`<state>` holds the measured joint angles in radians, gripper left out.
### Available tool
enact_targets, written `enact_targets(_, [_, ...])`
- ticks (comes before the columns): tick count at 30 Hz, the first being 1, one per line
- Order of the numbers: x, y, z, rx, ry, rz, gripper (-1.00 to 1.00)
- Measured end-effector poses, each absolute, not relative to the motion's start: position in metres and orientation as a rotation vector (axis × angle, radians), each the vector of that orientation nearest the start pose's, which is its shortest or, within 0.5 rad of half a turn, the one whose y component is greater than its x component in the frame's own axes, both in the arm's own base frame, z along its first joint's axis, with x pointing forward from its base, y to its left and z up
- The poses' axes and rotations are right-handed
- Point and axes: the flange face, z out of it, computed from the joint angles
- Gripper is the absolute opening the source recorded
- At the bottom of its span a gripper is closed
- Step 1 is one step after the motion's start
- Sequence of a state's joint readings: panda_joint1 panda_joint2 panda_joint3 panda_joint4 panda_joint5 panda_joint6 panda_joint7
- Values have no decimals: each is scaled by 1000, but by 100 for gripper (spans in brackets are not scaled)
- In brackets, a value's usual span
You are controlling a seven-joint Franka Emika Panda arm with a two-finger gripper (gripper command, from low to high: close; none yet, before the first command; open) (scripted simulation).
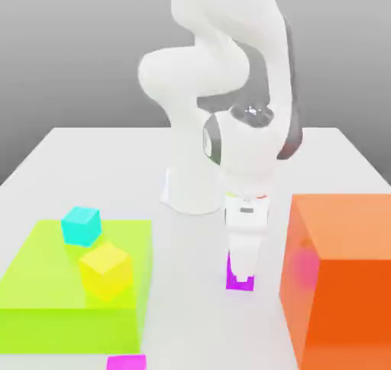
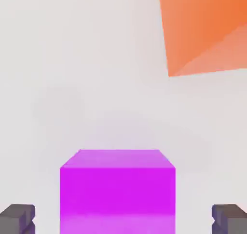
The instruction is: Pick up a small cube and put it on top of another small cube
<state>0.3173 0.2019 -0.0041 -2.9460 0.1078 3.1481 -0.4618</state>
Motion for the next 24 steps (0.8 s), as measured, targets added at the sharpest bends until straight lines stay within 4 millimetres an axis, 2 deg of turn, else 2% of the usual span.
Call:
enact_targets(1, [299, 87, 131, -2969, -1029, 0, -100])
enact_targets(8, [299, 87, 131, -2968, -1028, 3, -100])
enact_targets(17, [302, 85, 193, -2976, -1005, 2, -100])
enact_targets(20, [335, 63, 219, -3045, -768, -4, -100])
enact_targets(24, [381, 12, 260, -3118, -361, -10, -100])
